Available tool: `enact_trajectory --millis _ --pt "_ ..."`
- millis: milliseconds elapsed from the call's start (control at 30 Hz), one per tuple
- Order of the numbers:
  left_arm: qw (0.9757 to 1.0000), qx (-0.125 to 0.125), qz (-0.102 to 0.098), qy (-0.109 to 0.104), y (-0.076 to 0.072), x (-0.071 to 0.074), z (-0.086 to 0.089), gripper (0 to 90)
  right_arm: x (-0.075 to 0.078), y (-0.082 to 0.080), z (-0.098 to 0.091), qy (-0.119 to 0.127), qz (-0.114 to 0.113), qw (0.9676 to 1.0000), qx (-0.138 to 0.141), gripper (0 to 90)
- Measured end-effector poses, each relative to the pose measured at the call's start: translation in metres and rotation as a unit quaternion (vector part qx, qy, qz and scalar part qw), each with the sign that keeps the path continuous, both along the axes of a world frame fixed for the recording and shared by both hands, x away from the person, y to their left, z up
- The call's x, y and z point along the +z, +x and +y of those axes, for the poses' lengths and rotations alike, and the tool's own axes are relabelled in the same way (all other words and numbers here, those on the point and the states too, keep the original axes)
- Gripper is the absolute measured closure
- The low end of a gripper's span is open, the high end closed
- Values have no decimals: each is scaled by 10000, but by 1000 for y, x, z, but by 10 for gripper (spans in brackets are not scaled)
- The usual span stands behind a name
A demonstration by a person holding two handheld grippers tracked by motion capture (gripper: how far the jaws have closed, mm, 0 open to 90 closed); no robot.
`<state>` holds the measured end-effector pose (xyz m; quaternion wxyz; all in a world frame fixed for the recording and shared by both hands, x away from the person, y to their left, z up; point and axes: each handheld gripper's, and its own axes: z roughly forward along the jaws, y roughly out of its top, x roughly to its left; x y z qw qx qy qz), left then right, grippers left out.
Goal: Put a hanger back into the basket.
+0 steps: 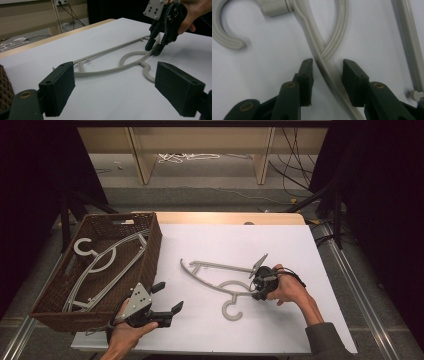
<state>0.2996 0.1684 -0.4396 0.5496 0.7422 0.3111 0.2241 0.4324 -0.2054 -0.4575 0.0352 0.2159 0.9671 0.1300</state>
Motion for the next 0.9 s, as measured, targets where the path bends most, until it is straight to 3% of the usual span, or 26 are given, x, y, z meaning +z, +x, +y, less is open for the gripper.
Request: enact_trajectory --millis 333,433,467,500,533,633,667,767,900 --pt "9996 -160 12 224 4 -5 -14 169 0 0 3 -15 -33 9993 384 719" --pt "9988 -230 -64 431 9 -4 -25 178 0 -1 5 -41 -49 9984 568 747" --pt "9973 -236 -148 683 11 -5 -30 179 0 -2 6 -56 -84 9981 601 760" --pt "9973 -236 -148 683 11 -5 -30 180 0 -2 6 -56 -84 9981 601 760" --pt "9943 -239 -156 1032 13 -7 -42 181 0 -4 7 -119 -126 9971 741 803" --pt "9924 -369 -145 1167 15 -9 -52 197 1 -6 8 -127 -186 9961 853 819" --pt "9883 -342 -170 1478 20 -10 -65 202 1 -7 7 -92 -200 9954 937 820" --pt "9862 -380 -198 1601 24 -8 -70 221 3 -10 8 -50 -176 9939 1084 820" --pt "9761 -540 -145 2100 42 -8 -88 281 8 -17 10 96 -138 9924 1222 821"
